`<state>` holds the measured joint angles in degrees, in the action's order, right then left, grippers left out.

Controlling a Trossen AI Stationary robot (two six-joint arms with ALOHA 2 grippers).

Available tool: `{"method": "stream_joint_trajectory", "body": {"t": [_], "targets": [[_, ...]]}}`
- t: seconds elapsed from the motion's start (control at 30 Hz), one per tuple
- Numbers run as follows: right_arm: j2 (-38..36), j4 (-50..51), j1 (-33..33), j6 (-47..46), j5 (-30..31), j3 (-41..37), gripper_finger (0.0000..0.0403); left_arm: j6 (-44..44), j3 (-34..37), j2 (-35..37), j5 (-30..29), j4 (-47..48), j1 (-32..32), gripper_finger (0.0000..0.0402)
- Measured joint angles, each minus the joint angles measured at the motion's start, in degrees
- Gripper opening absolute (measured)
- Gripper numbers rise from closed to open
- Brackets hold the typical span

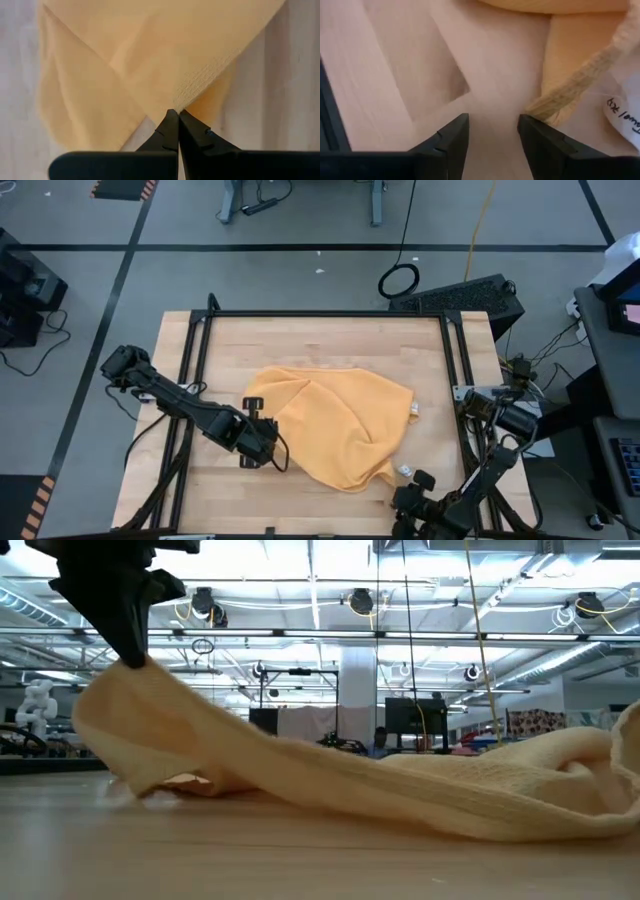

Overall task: Roll towel
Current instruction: Fold the yellow towel

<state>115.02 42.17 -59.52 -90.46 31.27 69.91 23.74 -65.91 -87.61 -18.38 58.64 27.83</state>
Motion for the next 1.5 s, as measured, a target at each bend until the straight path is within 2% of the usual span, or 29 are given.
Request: {"method": "stream_joint_trajectory", "body": {"t": [0.1,0.3,0.37,0.53,0.73,0.83,0.97,1.13,1.2,1.33,1.5], "targets": [[0.15,0.04,0.43,-0.76,2.25,-0.07,0.0136,0.36,0.0,0.02,-5.86,3.89,-0.02,0.0002],[0.28,0.56,1.12,0.94,3.36,2.07,0.0028,-0.56,0.0,0.03,-17.72,12.75,-1.96,0.0002],[0.13,2.09,0.96,2.4,3.37,3.9,0.0008,-0.52,-0.02,0.04,-21.06,15.29,-2.92,0.0005],[-0.04,12.67,1.04,3.08,3.74,10.06,0.0035,-0.45,-0.02,0.04,-30.39,20.95,-4.69,0.0043],[-0.11,26.06,1.86,-0.36,4.87,12.79,0.0063,-3.15,-0.02,0.02,-37.59,21.83,-7.22,0.0132],[-0.11,30.4,3.17,0.09,4.87,12.79,0.0065,-1.69,-0.02,0.02,-37.71,21.79,-9.04,0.0182],[-0.11,35.42,5.26,4.47,4.99,12.79,0.0065,5.1,-0.02,0.07,-37.27,23.32,-9.9,0.0243],[-0.15,41.78,8.5,9.95,8.26,11.49,0.0065,15.22,-0.02,1.67,-33.35,27.06,-9.48,0.0301],[-0.19,43.88,10.06,11.25,9.75,10.81,0.0065,17.79,-0.02,2.47,-31.26,27.22,-8.61,0.0312],[-1.78,44.01,13.5,18.88,8.07,8.82,0.0065,19.36,-0.02,4.07,-26.84,27.12,-5.87,0.0315],[-10.69,37.79,17.26,29.58,7.57,4.49,0.0065,19.48,-0.02,6.25,-25.2,26.53,-1.58,0.0315]]}}
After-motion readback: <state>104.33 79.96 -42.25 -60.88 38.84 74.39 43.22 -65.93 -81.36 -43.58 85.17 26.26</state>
